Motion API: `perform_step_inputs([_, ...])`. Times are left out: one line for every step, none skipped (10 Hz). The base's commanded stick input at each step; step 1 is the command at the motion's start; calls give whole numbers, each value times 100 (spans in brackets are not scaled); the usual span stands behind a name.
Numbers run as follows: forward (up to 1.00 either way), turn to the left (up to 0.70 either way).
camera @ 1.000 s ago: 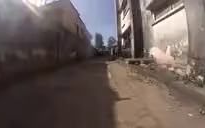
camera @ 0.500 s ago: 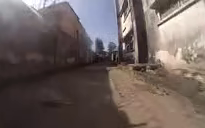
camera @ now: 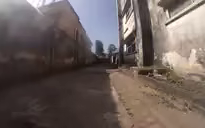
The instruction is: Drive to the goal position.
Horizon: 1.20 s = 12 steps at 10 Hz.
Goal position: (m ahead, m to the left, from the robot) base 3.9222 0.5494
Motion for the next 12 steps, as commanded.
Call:
perform_step_inputs([100,0])
perform_step_inputs([100,0])
perform_step_inputs([100,0])
perform_step_inputs([100,0])
perform_step_inputs([100,0])
perform_step_inputs([100,0])
perform_step_inputs([100,0])
perform_step_inputs([100,0])
perform_step_inputs([100,0])
perform_step_inputs([100,0])
perform_step_inputs([100,0])
perform_step_inputs([100,0])
